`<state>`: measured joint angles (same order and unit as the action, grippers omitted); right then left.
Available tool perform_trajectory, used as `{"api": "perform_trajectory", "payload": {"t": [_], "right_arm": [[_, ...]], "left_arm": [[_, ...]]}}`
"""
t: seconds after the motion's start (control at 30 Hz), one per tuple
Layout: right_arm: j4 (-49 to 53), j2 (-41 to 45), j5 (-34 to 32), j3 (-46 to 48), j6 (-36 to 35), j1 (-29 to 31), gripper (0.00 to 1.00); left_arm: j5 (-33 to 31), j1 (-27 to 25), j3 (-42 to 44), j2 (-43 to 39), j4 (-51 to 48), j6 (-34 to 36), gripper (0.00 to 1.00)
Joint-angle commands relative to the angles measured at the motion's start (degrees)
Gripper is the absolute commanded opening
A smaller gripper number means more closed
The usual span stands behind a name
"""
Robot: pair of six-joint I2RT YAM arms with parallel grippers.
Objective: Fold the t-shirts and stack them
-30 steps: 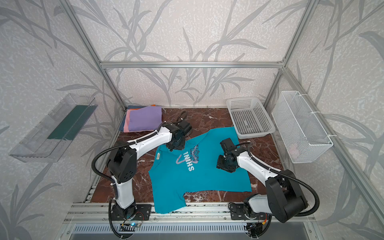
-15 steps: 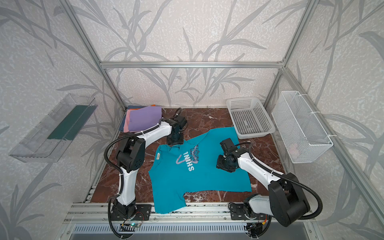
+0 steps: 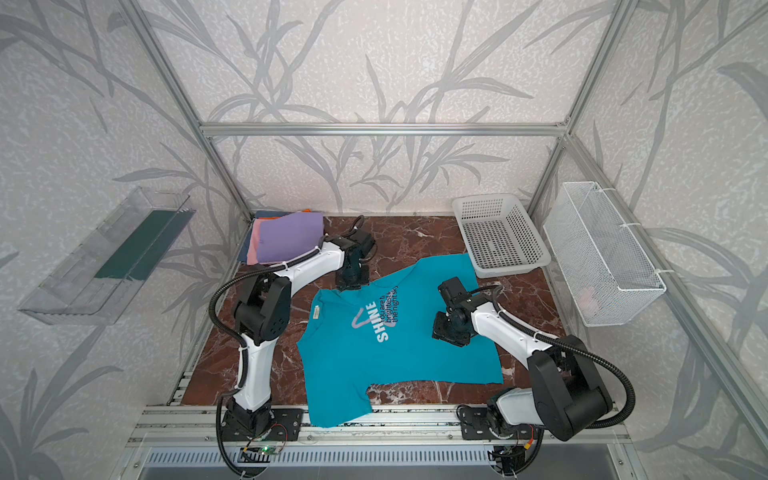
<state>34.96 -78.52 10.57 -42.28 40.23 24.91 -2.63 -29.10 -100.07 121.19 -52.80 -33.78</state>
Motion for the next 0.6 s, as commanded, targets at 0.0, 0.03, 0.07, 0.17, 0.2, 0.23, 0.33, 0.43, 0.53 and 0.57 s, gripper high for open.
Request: {"api": "perform_trajectory", "payload": {"t": [0.0, 0.03, 0.07, 0.17, 0.2, 0.23, 0.33, 0.43, 0.53, 0.57], "right_arm": [[0.71, 0.08, -0.48, -1.49, -0.72, 0.16, 0.49], [0.76, 0.14, -0.61, -1.48, -0.69, 0.22, 0.49], [0.72, 0.12, -0.64, -1.53, -0.65, 0.21, 0.49], [0.48, 0.04, -0.46, -1.34, -0.28, 0.23, 0.49], [0.31, 0.06, -0.35, -1.34, -0.19, 0.18, 0.49], [0.24, -0.04, -0.32, -1.30, -0.08, 0.22, 0.49], [-0.44, -0.30, 0.02, -1.42, 0.15, 0.23, 0.49], [-0.73, -0.82, 0.50, -1.90, 0.24, 0.31, 0.49], [-0.83, -1.02, 0.44, -2.37, 0.25, 0.44, 0.49], [-0.73, -1.01, 0.34, -2.37, 0.38, 0.41, 0.49]], "left_arm": [[-6.88, 0.89, -7.89, -1.05, -4.93, 3.57, 0.00], [-8.24, 0.97, -9.87, -0.89, -5.62, 4.53, 0.00], [-10.09, 0.98, -11.81, -0.66, -6.25, 5.59, 0.00], [-16.43, 1.07, -17.57, 1.00, -8.25, 8.64, 0.00], [-19.72, 1.07, -19.54, 1.89, -8.86, 9.69, 0.00], [-22.67, 1.07, -20.77, 2.65, -9.18, 10.15, 0.00], [-35.42, 0.91, -20.96, 4.33, -6.54, 11.59, 0.12], [-46.03, 0.50, -20.00, 6.78, -3.07, 14.36, 0.38], [-50.20, 0.22, -22.89, 10.56, -5.94, 15.92, 0.95], [-50.11, 0.19, -23.68, 11.43, -7.43, 15.49, 0.96]]}}
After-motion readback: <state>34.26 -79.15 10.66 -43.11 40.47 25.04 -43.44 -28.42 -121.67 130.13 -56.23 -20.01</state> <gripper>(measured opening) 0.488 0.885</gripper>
